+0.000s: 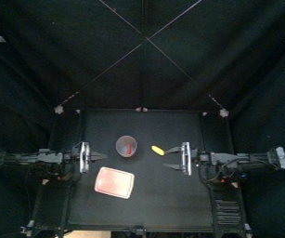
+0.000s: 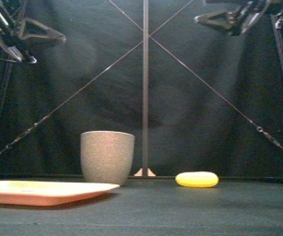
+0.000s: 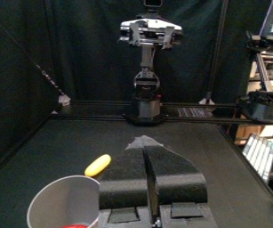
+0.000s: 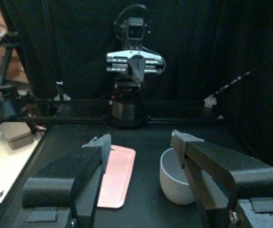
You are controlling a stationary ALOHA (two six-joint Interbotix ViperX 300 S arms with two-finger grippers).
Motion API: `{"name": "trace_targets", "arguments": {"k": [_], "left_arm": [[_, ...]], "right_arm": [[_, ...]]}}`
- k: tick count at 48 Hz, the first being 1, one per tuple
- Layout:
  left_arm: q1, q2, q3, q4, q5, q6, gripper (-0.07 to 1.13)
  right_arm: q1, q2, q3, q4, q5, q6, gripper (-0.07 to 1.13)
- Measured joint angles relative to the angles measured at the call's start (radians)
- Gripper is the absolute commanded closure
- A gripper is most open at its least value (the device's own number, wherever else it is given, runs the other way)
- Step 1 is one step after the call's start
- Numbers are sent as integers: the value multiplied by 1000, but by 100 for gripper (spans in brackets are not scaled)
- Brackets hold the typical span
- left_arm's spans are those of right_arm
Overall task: Pick the red chile then place it in the grey bowl
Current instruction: Drop red chile in the grey bowl and return to neutral
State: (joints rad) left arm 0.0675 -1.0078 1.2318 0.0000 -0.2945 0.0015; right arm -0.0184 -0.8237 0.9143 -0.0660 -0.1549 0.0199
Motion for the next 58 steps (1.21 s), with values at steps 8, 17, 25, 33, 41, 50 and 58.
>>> {"name": "trace_targets", "arguments": {"k": [8,17,25,33,41,50,58], "left_arm": [[2,-5,2,0,0,0,110],[3,-8,3,0,-2,0,110],[5,-9,5,0,0,0,110],[6,-15,5,0,-2,-2,110],[11,-31,3,-6,-2,-2,110],[11,-37,5,-6,-2,0,110],[12,-37,5,-6,0,0,110]], "right_arm": [[20,-161,126,25,-3,12,14],[18,-275,222,55,-3,14,14],[8,-298,245,55,-3,14,14],[3,-298,245,54,-3,14,14],[-3,-298,245,52,-2,15,14],[-11,-298,245,46,-2,15,14],[-12,-298,245,43,-2,14,14]]}}
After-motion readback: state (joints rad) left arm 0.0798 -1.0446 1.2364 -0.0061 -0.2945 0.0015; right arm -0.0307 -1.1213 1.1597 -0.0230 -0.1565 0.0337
